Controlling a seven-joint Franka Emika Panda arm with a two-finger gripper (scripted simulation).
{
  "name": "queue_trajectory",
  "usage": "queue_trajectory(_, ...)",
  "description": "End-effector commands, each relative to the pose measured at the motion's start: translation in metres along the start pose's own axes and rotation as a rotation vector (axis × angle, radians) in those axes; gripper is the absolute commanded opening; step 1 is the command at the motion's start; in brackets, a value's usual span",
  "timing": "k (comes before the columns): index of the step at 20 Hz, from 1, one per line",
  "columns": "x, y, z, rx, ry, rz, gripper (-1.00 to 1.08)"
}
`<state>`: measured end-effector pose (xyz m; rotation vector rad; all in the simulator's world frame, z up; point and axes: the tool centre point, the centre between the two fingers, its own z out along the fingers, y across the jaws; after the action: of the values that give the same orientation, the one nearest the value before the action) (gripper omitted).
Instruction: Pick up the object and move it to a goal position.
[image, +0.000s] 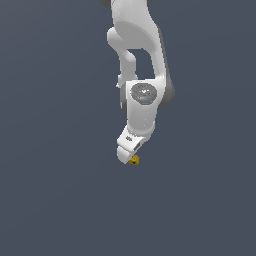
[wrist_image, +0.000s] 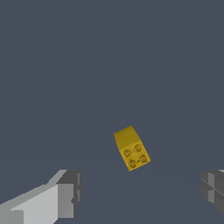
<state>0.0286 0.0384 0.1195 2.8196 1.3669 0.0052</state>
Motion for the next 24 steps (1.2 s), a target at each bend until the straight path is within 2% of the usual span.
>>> queue_trajectory(1,0.001,0.002,0.007,0.001,-0.001,-0.072,1.00)
queue_trajectory(13,0.004,0.008,0.037,0.006,0.000,-0.365,1.00)
queue_trajectory(24,0.005,0.009,0.047,0.008,0.003,-0.466,1.00)
